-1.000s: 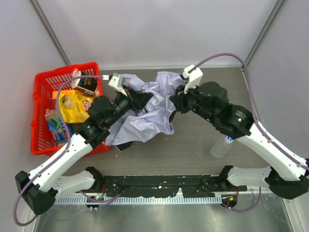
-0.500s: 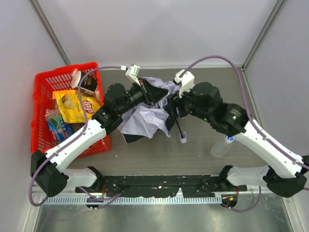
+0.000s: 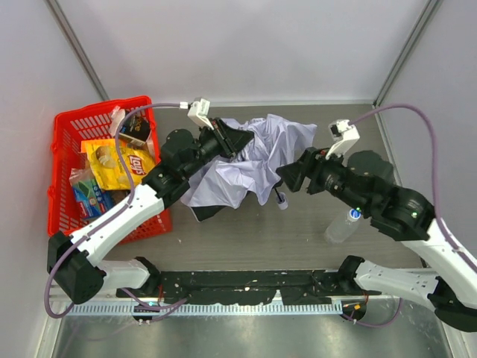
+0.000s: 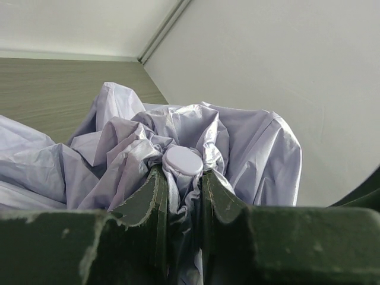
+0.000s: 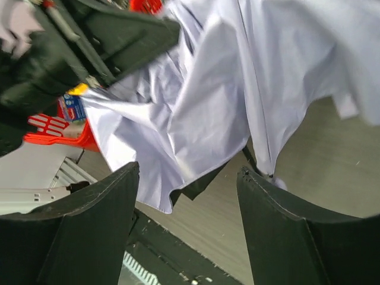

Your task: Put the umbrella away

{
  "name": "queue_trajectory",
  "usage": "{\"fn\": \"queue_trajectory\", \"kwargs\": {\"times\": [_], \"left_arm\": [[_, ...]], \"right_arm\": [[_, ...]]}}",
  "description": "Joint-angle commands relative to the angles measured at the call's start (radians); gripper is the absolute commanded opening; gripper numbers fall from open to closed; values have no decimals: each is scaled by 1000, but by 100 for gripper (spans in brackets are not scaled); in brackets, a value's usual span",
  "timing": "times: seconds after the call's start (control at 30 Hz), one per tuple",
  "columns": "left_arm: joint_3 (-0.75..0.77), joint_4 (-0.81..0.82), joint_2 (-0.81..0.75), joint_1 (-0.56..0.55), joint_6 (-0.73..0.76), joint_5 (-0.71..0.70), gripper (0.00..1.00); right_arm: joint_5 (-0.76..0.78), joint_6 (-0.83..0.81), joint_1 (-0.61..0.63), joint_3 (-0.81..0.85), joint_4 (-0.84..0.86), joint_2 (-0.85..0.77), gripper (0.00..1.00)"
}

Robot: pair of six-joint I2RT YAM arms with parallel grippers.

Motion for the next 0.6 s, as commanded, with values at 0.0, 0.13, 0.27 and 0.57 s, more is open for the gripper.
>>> {"fn": "queue_trajectory", "kwargs": {"times": [0.0,0.13,0.27,0.57], "left_arm": [[12,87,-45,1,51,-63,0],[15,90,-46,3,53,-83,0],[23,44,-72,1,41,-169,0],[46,-19,-100,10,21,-203,0]], "right_arm": [[32,290,3,-162,206,9,72],[64,309,3,-219,289,40,70],[188,332,4,-325,167,-3,57],[-10,11,3,-347,43,-172,48]]}}
